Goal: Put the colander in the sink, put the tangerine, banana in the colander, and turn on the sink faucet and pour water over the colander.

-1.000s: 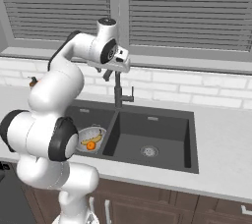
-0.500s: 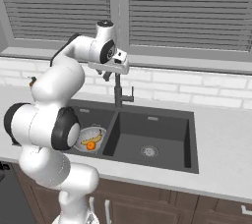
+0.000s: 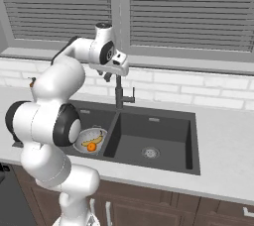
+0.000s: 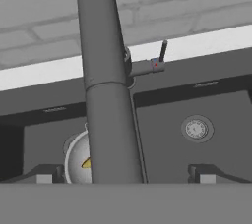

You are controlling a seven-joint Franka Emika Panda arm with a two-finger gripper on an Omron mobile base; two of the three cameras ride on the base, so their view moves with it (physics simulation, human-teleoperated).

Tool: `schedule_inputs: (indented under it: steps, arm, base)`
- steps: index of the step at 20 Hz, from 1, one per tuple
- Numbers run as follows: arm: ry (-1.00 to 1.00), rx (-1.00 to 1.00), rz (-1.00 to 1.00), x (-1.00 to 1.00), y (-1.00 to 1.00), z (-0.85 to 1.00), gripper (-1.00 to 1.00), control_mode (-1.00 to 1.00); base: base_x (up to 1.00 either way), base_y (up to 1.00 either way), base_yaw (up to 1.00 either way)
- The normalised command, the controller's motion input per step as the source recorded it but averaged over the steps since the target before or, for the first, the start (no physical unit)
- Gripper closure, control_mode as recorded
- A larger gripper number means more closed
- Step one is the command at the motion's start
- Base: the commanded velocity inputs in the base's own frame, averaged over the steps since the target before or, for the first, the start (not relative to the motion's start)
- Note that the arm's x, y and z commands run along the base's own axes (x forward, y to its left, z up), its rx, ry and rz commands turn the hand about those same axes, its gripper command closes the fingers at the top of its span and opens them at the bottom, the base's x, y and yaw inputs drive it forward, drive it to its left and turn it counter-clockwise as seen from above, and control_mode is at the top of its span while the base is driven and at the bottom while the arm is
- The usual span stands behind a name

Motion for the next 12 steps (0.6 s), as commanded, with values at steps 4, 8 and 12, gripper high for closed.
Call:
schedule_inputs:
  steps: [4, 8, 12]
  arm:
    - [0.00, 0.00, -0.13, 0.00, 0.42, -0.30, -1.00, -1.00]
    - [0.00, 0.00, -0.12, 0.08, 0.36, -0.23, -1.00, -1.00]
    - [0.01, 0.00, -0.09, 0.17, 0.24, -0.18, -1.00, -1.00]
  base:
    - [0.00, 0.00, 0.00]
    - [0.00, 0.00, 0.00]
    - [0.00, 0.00, 0.00]
